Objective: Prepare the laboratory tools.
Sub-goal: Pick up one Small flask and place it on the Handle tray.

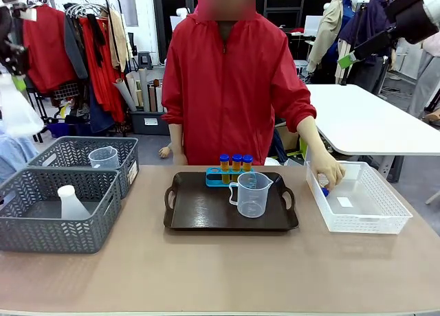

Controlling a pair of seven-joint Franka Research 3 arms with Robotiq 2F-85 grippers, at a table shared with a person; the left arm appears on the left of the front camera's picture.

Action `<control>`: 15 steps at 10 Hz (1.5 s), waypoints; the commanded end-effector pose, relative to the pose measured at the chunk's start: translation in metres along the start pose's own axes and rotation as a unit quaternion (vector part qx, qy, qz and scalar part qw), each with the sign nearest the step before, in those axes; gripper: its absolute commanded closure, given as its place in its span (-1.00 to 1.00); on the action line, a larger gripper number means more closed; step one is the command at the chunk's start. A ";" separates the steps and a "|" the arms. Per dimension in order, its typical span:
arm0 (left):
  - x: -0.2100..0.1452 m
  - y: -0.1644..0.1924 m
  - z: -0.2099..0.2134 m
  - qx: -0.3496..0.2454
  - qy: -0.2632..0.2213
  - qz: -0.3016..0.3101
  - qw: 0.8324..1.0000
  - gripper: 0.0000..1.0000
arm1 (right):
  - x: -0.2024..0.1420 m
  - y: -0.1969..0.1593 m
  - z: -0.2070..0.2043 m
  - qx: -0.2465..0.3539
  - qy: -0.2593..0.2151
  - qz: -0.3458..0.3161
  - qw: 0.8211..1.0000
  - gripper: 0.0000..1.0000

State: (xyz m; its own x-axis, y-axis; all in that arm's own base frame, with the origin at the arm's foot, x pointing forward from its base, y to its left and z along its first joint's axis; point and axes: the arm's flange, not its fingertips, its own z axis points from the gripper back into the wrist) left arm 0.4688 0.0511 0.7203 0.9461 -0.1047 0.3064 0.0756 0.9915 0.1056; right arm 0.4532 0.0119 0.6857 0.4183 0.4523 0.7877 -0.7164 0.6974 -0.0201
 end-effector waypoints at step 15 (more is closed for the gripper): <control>0.007 -0.056 0.128 0.024 -0.072 -0.096 0.992 1.00 | 0.001 -0.001 0.001 0.005 -0.007 -0.001 1.000 -1.00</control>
State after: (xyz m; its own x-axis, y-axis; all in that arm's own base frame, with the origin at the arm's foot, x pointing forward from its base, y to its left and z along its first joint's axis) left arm 0.4206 -0.0099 0.8359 0.8689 -0.2696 0.4152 0.2135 0.9608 0.1770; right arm 0.4532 0.0120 0.6857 0.4182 0.4525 0.7876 -0.7165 0.6973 -0.0201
